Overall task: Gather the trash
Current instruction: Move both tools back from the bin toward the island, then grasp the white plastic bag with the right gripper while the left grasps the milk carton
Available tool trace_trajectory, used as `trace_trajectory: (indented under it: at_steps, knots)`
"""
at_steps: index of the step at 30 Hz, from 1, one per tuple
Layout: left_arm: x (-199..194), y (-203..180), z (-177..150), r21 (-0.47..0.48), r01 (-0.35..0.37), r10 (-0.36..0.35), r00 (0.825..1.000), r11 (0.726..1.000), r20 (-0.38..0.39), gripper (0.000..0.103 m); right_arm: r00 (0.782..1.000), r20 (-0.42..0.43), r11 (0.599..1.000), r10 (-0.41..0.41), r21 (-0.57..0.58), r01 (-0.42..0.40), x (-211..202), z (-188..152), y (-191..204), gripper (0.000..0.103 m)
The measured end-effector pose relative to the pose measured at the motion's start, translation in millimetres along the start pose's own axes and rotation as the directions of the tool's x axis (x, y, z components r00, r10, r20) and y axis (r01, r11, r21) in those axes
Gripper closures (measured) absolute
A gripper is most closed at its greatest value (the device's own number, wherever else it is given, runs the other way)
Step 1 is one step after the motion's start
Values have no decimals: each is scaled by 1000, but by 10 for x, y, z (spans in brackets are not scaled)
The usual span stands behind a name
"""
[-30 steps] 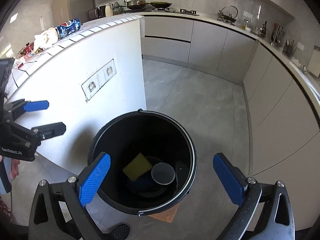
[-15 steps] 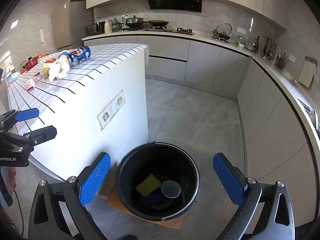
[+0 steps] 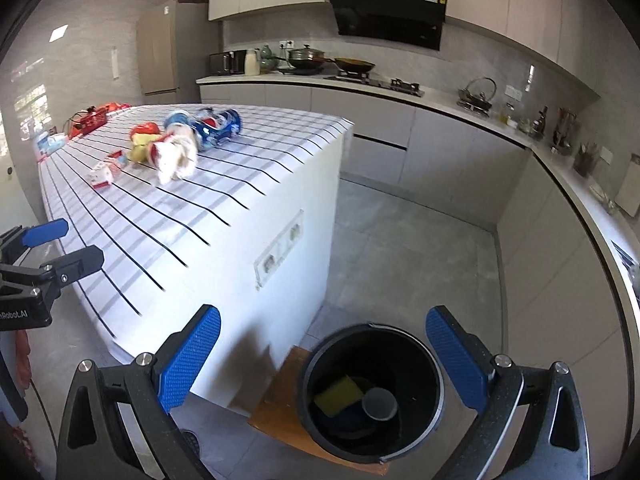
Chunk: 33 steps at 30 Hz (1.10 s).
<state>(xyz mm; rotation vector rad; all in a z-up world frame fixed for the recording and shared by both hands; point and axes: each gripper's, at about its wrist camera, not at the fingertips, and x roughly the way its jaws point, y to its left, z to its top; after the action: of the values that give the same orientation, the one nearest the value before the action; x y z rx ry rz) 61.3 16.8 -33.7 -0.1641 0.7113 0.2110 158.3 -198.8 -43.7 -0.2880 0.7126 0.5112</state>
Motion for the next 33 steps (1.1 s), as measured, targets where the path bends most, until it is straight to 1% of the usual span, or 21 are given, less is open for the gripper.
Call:
trace_trajectory:
  at_steps: [10,17,19,21,24,25,28,33]
  knots:
    - [-200,660,104,-76,-90,93,995,993,45,1,995,64,995,73,-66,-69,-7,367,626,0]
    - [-359,1131,88,-141,-131,142,987,981,71,1,983,120,988,143,-74,-134,-21,645,1045,0]
    - [-356,1285,82,-162,-143,155,986,976,64,1,979,129,987,157,-64,-149,17,698,1128,0]
    - [-325,1425,81,-170,-172,182,982,970,49,1,979,114,984,172,-57,-166,86,752,1221,0]
    - [-284,1564,95,-167,-200,209,977,966,42,1,981,100,985,167,-64,-162,159,822,1374,0]
    - [-260,1624,101,-173,-201,211,977,964,42,1,980,91,983,176,-63,-171,194,852,1419,0]
    - [-167,1771,123,-187,-193,202,979,963,33,1,983,78,984,168,-74,-162,279,913,1524,0]
    - [81,1994,198,-196,-181,186,983,964,6,6,985,45,985,168,-48,-166,551,1058,1689,0]
